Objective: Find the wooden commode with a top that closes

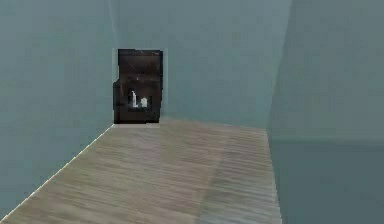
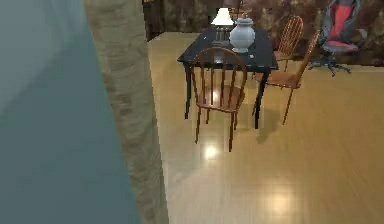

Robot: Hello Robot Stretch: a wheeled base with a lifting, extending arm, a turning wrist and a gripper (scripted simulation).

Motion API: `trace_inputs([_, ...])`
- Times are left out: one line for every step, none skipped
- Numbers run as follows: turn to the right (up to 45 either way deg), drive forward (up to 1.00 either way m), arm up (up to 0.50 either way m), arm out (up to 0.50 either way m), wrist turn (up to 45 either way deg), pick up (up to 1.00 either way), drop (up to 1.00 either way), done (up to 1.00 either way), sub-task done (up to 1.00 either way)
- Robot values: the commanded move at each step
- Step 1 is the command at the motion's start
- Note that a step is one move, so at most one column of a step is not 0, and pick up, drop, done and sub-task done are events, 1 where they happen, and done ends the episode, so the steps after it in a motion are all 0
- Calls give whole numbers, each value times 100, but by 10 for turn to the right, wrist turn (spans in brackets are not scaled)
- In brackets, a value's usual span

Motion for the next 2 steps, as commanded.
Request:
trace_inputs([0, 100, 0, 0, 0, 0, 0, 0, 0])
trace_inputs([30, 0, 0, 0, 0, 0, 0, 0, 0])
